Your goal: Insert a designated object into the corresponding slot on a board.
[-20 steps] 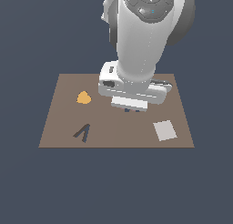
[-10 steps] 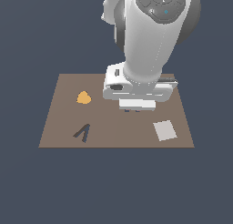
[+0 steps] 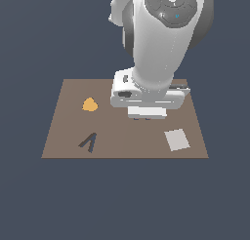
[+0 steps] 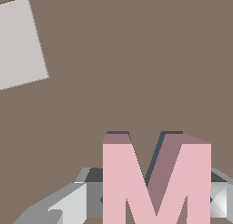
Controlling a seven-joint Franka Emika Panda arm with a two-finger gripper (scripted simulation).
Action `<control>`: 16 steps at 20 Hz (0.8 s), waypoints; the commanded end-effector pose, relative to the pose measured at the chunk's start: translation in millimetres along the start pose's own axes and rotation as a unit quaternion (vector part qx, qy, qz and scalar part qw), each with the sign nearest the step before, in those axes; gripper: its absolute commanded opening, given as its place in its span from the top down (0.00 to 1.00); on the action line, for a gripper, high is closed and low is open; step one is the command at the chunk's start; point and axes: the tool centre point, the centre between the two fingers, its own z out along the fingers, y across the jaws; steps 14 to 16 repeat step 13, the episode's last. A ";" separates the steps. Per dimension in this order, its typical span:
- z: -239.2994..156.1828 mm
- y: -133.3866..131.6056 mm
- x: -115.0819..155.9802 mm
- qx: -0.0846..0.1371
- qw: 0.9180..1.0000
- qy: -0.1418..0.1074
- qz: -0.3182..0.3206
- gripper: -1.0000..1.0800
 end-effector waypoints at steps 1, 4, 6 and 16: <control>5.1 0.3 -0.2 0.000 1.000 0.000 0.001 1.00; 6.7 0.3 -0.3 0.000 1.000 0.000 0.001 0.04; 6.7 0.3 -0.3 0.000 1.000 0.000 0.001 0.04; 6.7 0.3 -0.3 0.000 1.000 0.000 0.001 0.04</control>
